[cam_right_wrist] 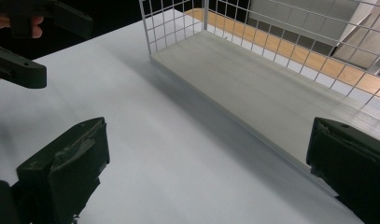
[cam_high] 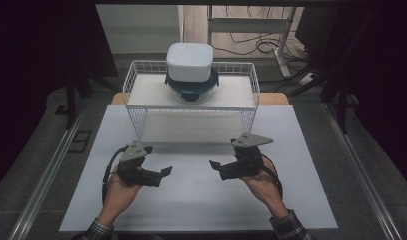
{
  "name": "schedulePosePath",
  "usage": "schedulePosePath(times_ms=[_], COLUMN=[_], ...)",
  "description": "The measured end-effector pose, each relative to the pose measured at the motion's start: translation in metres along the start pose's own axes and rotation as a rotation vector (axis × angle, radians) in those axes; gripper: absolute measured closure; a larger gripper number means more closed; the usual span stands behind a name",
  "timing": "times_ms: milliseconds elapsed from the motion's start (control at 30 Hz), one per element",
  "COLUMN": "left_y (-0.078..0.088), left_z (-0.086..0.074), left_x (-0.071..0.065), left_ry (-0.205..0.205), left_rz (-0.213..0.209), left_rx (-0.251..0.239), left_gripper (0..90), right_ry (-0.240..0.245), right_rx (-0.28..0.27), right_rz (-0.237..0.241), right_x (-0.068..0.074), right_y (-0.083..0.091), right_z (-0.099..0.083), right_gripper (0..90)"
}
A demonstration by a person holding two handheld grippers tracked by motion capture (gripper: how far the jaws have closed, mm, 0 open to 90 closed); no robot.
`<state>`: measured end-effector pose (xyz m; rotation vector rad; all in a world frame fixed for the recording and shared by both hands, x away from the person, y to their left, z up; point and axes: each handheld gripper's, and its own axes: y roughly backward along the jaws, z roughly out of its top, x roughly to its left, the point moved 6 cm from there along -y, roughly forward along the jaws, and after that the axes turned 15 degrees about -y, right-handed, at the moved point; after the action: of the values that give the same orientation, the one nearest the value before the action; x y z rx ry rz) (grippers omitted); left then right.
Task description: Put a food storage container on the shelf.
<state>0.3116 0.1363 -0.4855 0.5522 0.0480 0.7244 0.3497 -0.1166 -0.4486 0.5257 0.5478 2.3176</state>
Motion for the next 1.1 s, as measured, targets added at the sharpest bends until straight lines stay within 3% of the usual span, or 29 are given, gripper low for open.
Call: schedulePosePath(times_ms=[600, 1100], left_y=[0.008, 0.014], left_z=[-0.025, -0.037], left_x=[-0.005, -0.013], left_ry=[0.035, 0.037], left_rz=[0.015, 0.021], left_rx=[0.022, 0.025], left_gripper=[2.8, 2.8], right_ry=[-0.009, -0.019], right_rx=[0.010, 0.017], right_rz=[0.002, -0.006], right_x=[0.002, -0.004], right_y=[0.007, 0.015], right_z=[-0.013, -0.030], right_gripper=[0.0, 0.0])
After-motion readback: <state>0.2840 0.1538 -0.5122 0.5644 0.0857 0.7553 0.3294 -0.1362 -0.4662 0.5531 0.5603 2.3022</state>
